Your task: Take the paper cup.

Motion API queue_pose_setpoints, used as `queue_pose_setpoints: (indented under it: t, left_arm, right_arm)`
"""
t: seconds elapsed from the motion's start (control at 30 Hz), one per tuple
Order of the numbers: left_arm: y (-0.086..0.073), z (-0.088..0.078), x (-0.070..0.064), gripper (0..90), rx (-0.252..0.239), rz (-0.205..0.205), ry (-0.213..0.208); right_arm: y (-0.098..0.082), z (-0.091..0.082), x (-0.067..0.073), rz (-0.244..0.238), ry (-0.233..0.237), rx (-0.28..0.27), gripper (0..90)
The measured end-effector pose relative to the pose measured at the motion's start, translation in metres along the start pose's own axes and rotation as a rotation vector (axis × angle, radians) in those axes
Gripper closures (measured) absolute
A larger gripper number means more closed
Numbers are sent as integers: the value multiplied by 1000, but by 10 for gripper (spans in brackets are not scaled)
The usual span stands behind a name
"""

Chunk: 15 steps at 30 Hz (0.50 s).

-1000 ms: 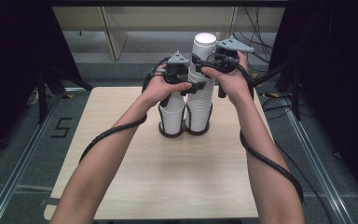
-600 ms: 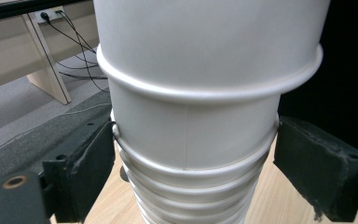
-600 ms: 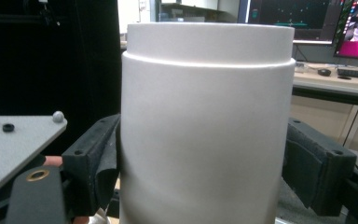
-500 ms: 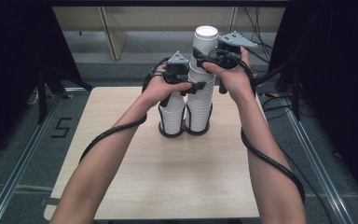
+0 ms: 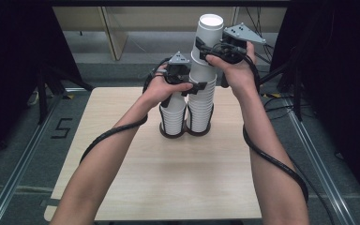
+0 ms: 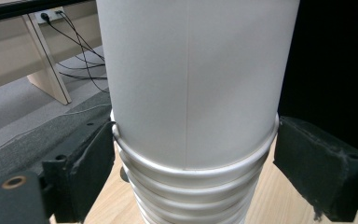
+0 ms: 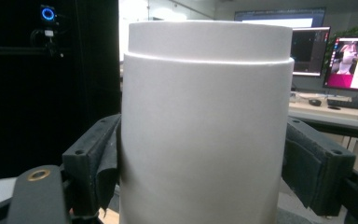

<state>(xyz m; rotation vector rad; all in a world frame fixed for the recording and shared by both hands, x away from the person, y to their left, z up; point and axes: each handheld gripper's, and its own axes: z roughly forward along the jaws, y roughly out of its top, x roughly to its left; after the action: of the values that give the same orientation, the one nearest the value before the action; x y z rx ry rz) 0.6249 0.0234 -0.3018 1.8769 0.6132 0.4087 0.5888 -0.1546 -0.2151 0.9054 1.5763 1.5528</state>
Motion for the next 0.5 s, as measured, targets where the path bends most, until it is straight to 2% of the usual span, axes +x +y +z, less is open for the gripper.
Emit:
queue_pose_setpoints:
  t: [0.17,0.5]
  left_arm:
    - [0,0,0,121,-6,-2,-1]
    - [0,0,0,117,-8,0,1]
  right_arm:
    - [6,-4,1,23,-3,-38,207]
    - [17,-9,0,19,-5,-70,207]
